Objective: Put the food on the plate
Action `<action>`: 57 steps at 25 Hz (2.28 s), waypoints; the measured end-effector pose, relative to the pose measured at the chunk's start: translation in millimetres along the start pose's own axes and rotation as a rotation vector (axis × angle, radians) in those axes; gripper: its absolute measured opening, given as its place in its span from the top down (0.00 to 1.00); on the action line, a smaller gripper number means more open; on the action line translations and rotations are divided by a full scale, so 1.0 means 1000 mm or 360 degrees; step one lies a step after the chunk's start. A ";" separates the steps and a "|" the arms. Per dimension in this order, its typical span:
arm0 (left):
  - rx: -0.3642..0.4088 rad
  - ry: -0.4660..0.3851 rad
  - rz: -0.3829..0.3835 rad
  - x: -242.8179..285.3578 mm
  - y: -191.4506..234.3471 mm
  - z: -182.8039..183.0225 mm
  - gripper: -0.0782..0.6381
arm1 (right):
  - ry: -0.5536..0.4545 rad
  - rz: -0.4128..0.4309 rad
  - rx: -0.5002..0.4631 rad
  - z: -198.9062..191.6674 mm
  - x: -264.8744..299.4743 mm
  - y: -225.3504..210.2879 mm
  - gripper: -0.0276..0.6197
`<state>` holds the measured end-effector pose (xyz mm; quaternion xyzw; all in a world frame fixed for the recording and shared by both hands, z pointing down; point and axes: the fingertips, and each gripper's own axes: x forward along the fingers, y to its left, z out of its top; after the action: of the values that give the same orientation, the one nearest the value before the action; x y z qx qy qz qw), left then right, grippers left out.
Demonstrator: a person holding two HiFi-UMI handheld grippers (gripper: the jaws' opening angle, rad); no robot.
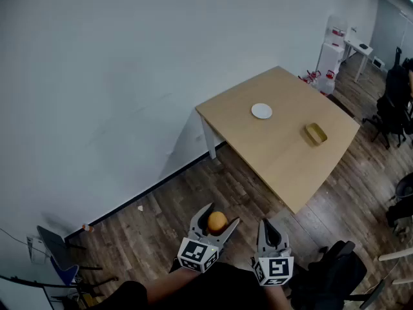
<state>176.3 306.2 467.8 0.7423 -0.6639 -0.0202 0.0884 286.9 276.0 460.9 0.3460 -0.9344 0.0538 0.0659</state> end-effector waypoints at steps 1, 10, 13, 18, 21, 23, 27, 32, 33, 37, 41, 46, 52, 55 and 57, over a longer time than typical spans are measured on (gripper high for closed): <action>-0.0015 0.0003 0.0011 -0.003 0.004 0.000 0.43 | 0.0010 0.0002 0.0020 -0.002 0.002 0.003 0.86; -0.0040 0.0022 0.0035 0.018 0.075 0.003 0.43 | 0.0101 0.0066 0.0187 -0.011 0.069 0.014 0.86; -0.0045 0.0038 0.0011 0.037 0.110 0.000 0.43 | 0.0138 0.0051 0.0172 -0.013 0.104 0.019 0.86; -0.0114 0.0081 -0.0021 0.073 0.177 0.006 0.43 | 0.0233 0.0014 0.0103 -0.010 0.169 0.025 0.86; -0.0196 0.0090 -0.0066 0.099 0.232 0.025 0.43 | 0.0275 -0.0049 0.0098 0.005 0.226 0.029 0.86; -0.0179 0.0097 -0.0114 0.118 0.269 0.037 0.43 | 0.0288 -0.0093 0.0098 0.017 0.268 0.033 0.86; -0.0138 0.0131 -0.0229 0.154 0.324 0.040 0.43 | 0.0274 -0.0175 0.0069 0.031 0.341 0.038 0.86; -0.0285 0.0178 -0.0320 0.173 0.349 0.038 0.43 | 0.0300 -0.0274 0.0092 0.030 0.371 0.045 0.86; -0.0293 0.0165 -0.0330 0.180 0.353 0.041 0.43 | 0.0313 -0.0289 0.0101 0.028 0.374 0.043 0.86; -0.0271 0.0132 -0.0383 0.207 0.360 0.049 0.43 | 0.0325 -0.0343 0.0109 0.028 0.389 0.030 0.86; -0.0235 0.0135 -0.0415 0.237 0.362 0.049 0.43 | 0.0283 -0.0397 0.0134 0.028 0.406 0.004 0.86; -0.0207 0.0132 -0.0485 0.274 0.354 0.048 0.43 | 0.0251 -0.0440 0.0162 0.024 0.418 -0.032 0.86; -0.0089 0.0248 -0.0582 0.343 0.348 0.044 0.43 | 0.0224 -0.0479 0.0227 0.027 0.460 -0.092 0.86; -0.0043 0.0288 -0.0604 0.386 0.344 0.045 0.43 | 0.0209 -0.0489 0.0232 0.035 0.480 -0.127 0.86; -0.0037 0.0294 -0.0622 0.416 0.340 0.041 0.43 | 0.0220 -0.0488 0.0239 0.032 0.494 -0.149 0.86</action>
<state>-114.9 -144.8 517.3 0.8545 -0.4962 0.0235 0.1517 10.0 -157.7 516.4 0.4838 -0.8573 0.1365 0.1114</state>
